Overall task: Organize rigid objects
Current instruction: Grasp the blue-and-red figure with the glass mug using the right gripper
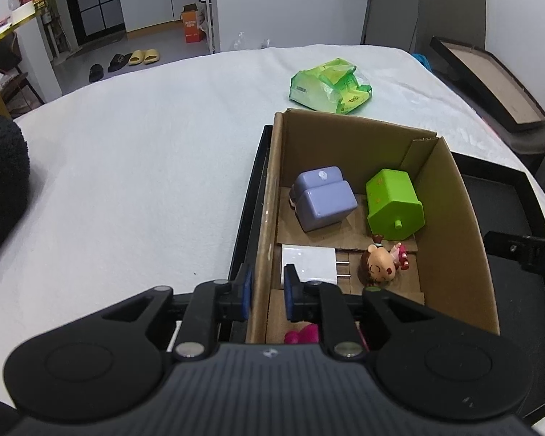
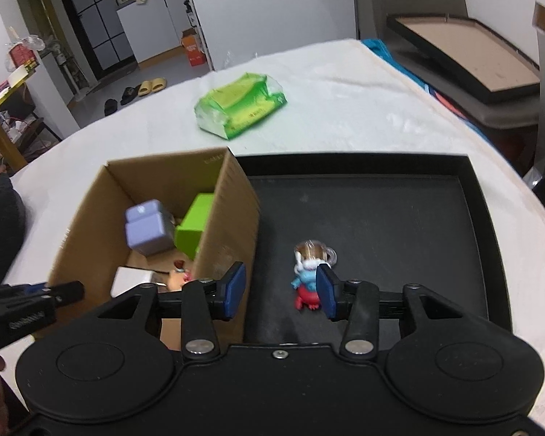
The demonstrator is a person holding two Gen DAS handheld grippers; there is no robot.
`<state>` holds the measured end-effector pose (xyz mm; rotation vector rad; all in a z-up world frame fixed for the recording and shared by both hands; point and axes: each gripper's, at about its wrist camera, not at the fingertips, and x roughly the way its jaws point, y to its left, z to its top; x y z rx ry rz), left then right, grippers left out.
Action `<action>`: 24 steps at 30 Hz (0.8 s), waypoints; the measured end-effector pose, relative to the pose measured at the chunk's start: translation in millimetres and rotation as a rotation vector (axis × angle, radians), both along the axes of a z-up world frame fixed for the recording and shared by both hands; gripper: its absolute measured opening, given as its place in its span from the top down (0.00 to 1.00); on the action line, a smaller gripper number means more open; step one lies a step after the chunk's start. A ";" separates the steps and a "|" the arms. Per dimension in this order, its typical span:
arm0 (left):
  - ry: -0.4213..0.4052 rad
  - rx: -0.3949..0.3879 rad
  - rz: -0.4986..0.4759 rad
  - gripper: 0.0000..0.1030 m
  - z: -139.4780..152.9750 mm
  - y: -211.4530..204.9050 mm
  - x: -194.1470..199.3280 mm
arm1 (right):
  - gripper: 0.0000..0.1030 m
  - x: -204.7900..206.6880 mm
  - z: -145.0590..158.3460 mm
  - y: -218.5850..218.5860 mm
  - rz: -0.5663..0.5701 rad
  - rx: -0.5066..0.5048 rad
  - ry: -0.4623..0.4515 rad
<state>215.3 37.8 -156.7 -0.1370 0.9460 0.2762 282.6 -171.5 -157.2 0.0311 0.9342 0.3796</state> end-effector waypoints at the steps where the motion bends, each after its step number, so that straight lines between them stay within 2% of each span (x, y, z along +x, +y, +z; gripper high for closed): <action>1: 0.014 -0.005 0.000 0.74 -1.4 -0.1 1.7 | 0.55 1.4 -3.8 -1.3 -0.002 0.000 0.007; 2: 0.026 -0.013 0.003 0.70 -2.9 0.3 3.2 | 0.54 3.0 -7.8 -2.4 -0.004 0.000 0.013; 4: 0.036 -0.025 0.001 0.55 -5.5 -0.3 4.1 | 0.54 7.0 -16.1 -4.5 -0.008 0.003 0.026; 10: 0.039 0.015 -0.015 0.43 -7.3 -8.7 8.6 | 0.52 20.1 -41.1 -5.5 -0.008 -0.012 0.058; 13: 0.047 0.020 -0.013 0.39 -9.0 -10.2 11.3 | 0.48 25.1 -50.2 -3.7 -0.009 -0.027 0.059; 19: 0.059 0.030 -0.019 0.35 -12.7 -15.2 16.5 | 0.47 28.3 -64.2 0.2 -0.002 -0.072 0.037; 21: 0.063 0.034 -0.021 0.34 -13.4 -16.9 17.4 | 0.53 25.6 -66.3 2.2 0.005 -0.095 0.009; 22: 0.064 0.037 -0.021 0.34 -13.6 -17.7 17.6 | 0.64 23.7 -66.8 3.3 0.014 -0.114 -0.009; 24: 0.067 0.043 -0.022 0.34 -14.4 -19.4 18.3 | 0.63 23.1 -66.2 1.8 0.019 -0.117 -0.018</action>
